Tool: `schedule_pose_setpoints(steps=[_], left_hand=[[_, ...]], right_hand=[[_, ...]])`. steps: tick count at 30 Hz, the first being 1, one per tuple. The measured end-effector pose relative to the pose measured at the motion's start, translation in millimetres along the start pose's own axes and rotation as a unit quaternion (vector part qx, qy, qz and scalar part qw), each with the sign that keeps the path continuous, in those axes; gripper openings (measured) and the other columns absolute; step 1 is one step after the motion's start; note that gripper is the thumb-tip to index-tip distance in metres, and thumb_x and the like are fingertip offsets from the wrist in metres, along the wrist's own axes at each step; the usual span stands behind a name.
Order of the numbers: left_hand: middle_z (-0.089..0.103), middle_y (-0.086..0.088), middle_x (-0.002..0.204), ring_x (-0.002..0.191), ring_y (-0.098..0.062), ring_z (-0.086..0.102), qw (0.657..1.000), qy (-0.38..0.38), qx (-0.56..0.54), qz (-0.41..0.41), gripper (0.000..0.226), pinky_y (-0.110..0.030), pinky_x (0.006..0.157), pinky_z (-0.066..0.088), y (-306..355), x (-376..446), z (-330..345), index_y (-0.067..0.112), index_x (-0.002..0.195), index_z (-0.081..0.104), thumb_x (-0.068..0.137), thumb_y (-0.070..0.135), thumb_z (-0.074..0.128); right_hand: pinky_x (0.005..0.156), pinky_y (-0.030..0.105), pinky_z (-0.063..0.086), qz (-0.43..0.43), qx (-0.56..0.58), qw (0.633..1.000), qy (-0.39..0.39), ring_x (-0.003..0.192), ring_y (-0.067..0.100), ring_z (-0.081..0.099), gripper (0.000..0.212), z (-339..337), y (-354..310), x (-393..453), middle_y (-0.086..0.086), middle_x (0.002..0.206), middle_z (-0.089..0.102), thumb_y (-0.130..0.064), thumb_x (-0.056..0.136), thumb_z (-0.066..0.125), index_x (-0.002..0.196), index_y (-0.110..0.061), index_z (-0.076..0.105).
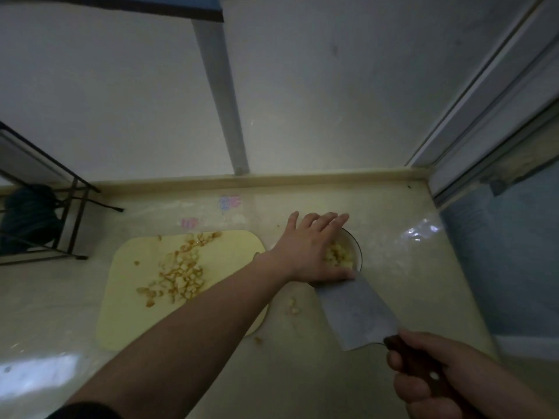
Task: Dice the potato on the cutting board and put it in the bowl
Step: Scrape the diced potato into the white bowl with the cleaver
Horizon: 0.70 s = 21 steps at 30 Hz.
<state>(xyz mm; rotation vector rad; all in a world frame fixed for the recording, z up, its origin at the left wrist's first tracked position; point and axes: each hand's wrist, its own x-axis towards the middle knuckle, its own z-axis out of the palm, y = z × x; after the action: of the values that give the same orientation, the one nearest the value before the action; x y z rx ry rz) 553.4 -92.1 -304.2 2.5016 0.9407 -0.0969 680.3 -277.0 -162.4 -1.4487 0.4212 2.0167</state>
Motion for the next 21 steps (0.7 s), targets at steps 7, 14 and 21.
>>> schedule_pose_setpoints(steps=[7, 14, 21], left_hand=[[0.017, 0.003, 0.164, 0.148, -0.027, 0.018, 1.0, 0.012, 0.014, -0.023, 0.101, -0.057, 0.121, 0.005, -3, -3, 5, 0.029, 0.159, 0.007, 0.083, 0.075, 0.055], [0.017, 0.003, 0.165, 0.149, -0.025, 0.015, 0.998, 0.028, -0.039, -0.027, 0.082, -0.054, 0.121, 0.003, -5, -9, 6, 0.029, 0.16, 0.01, 0.095, 0.066, 0.043], [0.01, 0.002, 0.167, 0.151, -0.026, 0.013, 0.998, 0.017, -0.025, -0.058, 0.101, -0.06, 0.12, 0.001, 11, -11, 8, 0.034, 0.159, 0.001, 0.081, 0.087, 0.039]], right_hand=[[0.024, 0.017, 0.026, -0.015, 0.001, 1.0, 0.001, 0.025, 0.015, 0.03, 0.032, -6, 9, -4, 0.012, 0.047, 0.036, -0.022, 0.078, 0.053, 0.06, 0.005, 0.054], [0.025, 0.017, 0.025, -0.029, -0.027, 0.999, 0.012, 0.026, 0.015, 0.029, 0.031, -10, 15, -6, 0.012, 0.047, 0.036, -0.022, 0.075, 0.056, 0.059, 0.005, 0.054], [0.026, 0.02, 0.026, -0.053, -0.084, 0.995, 0.016, 0.026, 0.018, 0.032, 0.034, -11, 18, -6, 0.012, 0.043, 0.038, -0.024, 0.074, 0.055, 0.057, 0.005, 0.054]])
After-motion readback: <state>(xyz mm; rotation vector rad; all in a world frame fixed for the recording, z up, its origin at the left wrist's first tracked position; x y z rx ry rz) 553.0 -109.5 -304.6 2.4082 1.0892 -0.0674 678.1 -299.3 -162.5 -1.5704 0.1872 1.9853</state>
